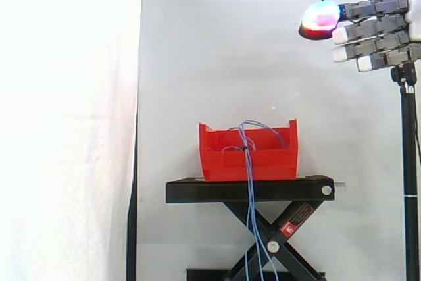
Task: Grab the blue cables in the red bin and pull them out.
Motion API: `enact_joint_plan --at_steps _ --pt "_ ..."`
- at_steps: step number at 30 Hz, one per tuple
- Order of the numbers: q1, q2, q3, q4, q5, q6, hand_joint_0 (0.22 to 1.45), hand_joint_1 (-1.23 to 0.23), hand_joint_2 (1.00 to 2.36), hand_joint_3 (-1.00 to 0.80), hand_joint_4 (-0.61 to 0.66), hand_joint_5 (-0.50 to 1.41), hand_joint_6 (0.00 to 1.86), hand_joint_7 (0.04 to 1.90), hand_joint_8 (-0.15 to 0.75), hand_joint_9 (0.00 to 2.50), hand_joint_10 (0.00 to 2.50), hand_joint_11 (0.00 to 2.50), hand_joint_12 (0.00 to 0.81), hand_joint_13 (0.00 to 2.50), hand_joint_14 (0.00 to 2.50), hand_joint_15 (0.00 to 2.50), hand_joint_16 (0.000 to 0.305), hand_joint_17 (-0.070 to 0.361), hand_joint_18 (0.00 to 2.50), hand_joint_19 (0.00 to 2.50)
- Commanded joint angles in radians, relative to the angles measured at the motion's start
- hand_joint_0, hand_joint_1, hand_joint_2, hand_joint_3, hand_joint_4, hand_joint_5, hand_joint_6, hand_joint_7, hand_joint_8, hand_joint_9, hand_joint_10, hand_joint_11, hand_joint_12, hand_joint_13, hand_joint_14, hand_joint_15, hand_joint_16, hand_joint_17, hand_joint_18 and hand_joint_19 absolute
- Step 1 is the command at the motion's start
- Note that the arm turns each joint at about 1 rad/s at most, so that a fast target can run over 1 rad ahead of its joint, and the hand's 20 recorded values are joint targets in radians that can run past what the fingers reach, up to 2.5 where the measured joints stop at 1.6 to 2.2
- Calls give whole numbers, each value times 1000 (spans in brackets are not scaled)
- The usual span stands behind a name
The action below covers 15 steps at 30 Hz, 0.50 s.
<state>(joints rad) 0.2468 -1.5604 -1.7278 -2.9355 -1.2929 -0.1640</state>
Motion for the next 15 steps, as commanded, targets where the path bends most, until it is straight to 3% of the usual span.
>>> enact_joint_plan --at_steps 1,3,6,15 --pt "5 -1 -1 6 15 -32 742 -640 1000 -1000 185 271 5 167 251 359 6 203 331 203 11 357 46 103 194 620" --pt "6 -30 1 6 37 -32 742 -640 1000 -1000 185 271 5 164 251 358 6 211 331 203 12 361 46 103 196 620" --pt "6 -47 1 7 29 -32 742 -641 1000 -1000 185 271 5 167 252 359 6 211 332 205 11 357 46 103 197 622" --pt "19 -49 1 49 20 -52 743 -640 1000 -1000 185 270 5 167 252 360 6 216 333 206 11 357 45 102 199 627"
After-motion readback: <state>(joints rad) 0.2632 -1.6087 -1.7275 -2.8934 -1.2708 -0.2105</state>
